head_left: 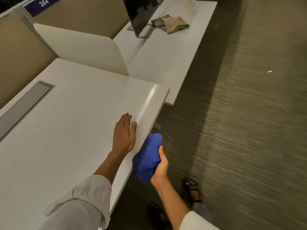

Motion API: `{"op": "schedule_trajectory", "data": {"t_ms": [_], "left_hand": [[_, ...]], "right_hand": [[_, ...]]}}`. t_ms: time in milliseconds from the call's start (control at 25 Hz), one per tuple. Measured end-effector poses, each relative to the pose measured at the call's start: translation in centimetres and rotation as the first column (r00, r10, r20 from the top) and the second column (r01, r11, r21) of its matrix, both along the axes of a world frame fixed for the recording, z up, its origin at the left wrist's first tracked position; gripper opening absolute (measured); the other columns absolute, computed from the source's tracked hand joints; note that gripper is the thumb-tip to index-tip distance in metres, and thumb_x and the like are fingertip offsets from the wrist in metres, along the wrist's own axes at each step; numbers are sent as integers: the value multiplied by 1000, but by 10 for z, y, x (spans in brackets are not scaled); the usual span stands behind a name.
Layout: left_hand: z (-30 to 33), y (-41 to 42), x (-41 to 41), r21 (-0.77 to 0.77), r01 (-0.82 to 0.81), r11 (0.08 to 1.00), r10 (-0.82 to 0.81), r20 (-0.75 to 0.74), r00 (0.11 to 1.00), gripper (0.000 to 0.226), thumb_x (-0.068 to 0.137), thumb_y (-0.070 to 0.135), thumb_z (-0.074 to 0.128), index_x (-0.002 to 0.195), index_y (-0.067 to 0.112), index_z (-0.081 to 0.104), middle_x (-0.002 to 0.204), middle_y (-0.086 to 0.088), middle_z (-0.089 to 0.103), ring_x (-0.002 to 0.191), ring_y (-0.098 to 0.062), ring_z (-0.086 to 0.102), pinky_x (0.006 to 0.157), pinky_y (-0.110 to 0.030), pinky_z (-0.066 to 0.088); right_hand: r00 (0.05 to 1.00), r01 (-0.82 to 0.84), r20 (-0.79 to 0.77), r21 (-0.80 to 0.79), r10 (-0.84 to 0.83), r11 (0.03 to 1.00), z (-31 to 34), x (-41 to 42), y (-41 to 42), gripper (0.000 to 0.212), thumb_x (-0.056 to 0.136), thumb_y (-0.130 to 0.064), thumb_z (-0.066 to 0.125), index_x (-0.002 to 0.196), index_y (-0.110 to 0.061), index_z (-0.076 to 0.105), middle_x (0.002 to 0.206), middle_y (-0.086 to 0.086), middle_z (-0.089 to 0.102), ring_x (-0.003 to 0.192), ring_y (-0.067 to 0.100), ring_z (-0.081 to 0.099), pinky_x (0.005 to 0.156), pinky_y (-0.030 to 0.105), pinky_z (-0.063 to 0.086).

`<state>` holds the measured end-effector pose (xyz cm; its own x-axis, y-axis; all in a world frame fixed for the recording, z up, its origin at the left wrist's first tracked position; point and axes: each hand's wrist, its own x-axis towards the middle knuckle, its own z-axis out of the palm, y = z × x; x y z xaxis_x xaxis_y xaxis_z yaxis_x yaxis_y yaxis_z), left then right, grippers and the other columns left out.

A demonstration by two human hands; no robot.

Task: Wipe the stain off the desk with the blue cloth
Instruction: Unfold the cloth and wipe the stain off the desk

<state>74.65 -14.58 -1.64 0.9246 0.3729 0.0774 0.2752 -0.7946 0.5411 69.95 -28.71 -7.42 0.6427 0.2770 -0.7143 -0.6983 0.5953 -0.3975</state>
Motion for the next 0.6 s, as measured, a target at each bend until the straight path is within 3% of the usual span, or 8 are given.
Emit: {"op": "schedule_trajectory", "data": {"t_ms": [80,160,240,320,440,600], "left_hand": [[-8,9,-2,18,34,999,-34,-2,999,62,99,46,21,145,9,41,154,-10,39,144,-24,31,119,-35,19],[-16,14,-3,18,62,998,-62,-18,998,63,99,50,21,146,13,38,155,-8,38,144,-25,32,116,-33,18],[-20,14,2,-22,61,998,-62,-39,997,60,100,54,22,148,20,34,156,-4,35,143,-24,33,115,-33,18],[-22,11,11,-55,69,996,-72,-47,996,62,98,58,22,149,25,31,157,-1,33,144,-23,32,114,-35,19],[-21,10,32,-55,90,994,-92,-31,995,66,94,63,21,149,27,30,158,1,32,143,-24,33,113,-34,19],[-20,18,67,48,170,984,-169,-21,985,58,99,50,29,150,23,29,158,-4,32,145,-26,30,118,-42,19]], "right_hand": [[987,69,149,-122,-51,990,0,-26,24,41,88,-49,60,115,-20,70,115,-7,74,109,11,67,94,25,51],[953,28,295,-327,74,945,8,-32,49,34,87,-48,59,112,-26,65,106,-14,74,100,-1,67,83,10,49],[916,30,360,-502,177,864,14,-29,64,21,94,-38,58,111,-26,60,104,-7,71,97,0,66,84,9,47],[907,90,381,-590,178,802,10,-25,69,10,97,-26,58,107,-29,57,103,-6,69,95,-1,65,85,8,45],[898,196,407,-707,164,680,6,-10,78,11,96,-23,62,103,-30,57,100,-2,70,92,1,64,84,7,43],[861,350,475,-813,184,465,-1,39,85,24,93,-20,66,115,-10,64,102,0,71,93,1,60,82,-3,37]]}}
